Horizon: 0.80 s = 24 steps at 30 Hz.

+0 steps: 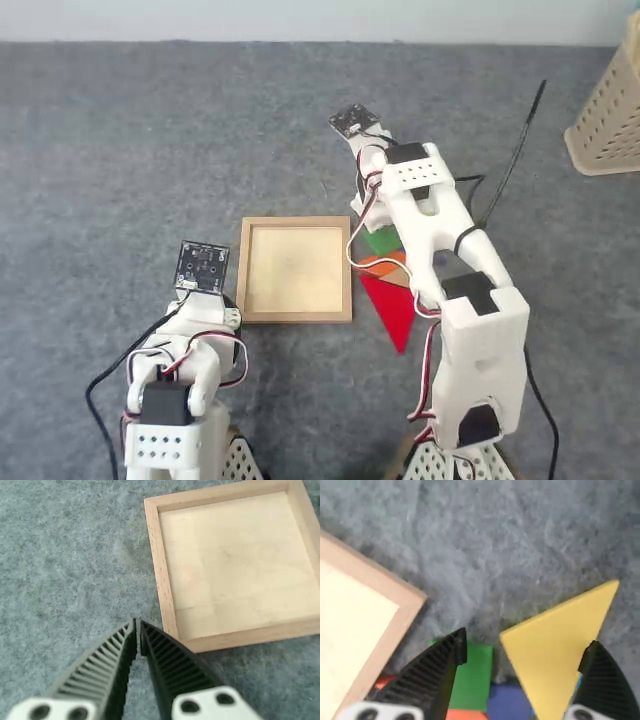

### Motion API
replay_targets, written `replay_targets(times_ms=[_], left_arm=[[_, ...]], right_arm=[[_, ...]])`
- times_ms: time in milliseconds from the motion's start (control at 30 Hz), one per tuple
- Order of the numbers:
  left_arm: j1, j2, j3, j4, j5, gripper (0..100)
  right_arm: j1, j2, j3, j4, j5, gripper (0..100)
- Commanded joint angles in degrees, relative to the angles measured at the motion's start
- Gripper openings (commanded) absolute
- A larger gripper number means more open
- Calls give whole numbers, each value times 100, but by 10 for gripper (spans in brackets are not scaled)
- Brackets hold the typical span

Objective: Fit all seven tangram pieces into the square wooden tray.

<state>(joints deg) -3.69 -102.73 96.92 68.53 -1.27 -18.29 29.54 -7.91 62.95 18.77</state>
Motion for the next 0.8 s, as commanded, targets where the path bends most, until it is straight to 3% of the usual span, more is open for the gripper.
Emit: replay_targets(times_ms=[0, 467, 633, 767], left_arm=[[-26, -18, -31, 26, 53, 11], [-26, -18, -31, 26, 53, 11], [-26, -18, -31, 26, 53, 11], [-26, -18, -31, 26, 53, 11]], right_arm=[[215, -127, -290, -382, -62, 351], [462, 338, -290, -268, -62, 348], [462, 374, -290, -277, -62, 268], [462, 374, -290, -259, -62, 258]])
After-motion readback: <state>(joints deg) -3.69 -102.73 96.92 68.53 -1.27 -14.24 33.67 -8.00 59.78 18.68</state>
